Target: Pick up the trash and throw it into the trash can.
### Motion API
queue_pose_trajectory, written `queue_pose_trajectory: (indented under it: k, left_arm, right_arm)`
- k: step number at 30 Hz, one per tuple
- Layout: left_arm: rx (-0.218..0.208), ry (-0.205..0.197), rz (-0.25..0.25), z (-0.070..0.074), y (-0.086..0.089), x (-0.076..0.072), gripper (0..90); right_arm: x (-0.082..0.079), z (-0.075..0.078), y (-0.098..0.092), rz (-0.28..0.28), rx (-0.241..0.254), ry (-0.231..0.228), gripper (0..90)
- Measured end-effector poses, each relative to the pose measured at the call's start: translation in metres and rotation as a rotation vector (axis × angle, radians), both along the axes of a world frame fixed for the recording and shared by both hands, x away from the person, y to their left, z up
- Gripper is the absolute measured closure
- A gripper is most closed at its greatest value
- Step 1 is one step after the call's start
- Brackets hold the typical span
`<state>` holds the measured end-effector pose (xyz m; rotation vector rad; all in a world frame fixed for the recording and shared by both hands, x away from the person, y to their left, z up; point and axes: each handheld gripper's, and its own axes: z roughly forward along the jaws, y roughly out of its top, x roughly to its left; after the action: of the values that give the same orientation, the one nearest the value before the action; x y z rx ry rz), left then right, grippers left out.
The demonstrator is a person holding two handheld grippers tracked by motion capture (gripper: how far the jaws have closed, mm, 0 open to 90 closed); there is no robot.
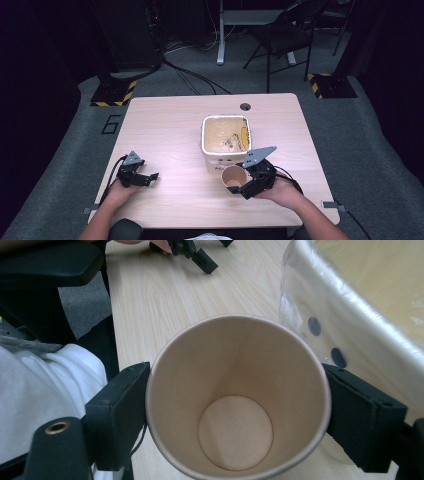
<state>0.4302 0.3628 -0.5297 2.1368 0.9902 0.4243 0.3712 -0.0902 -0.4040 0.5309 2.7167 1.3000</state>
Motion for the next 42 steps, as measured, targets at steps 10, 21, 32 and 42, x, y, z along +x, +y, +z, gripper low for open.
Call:
queue_pose_trajectory:
  k: [10,21,32,42]
  left_arm:
    - [0.000,0.000,0.000,0.000,0.000,0.000,10.6]
    - [0.000,0.000,0.000,0.000,0.000,0.000,10.6]
    - [0.000,0.000,0.000,0.000,0.000,0.000,10.6]
    - [0.000,0.000,0.000,0.000,0.000,0.000,10.6]
  right_arm:
    - [0.005,0.033,-0.012,-0.013,0.010,-0.009,17.7]
    - [0.018,0.061,-0.021,-0.038,0.021,-0.007,17.8]
    - [0.028,0.085,-0.026,-0.070,0.044,-0.025,18.0]
    - [0.043,0.102,-0.024,-0.090,0.039,-0.045,18.0]
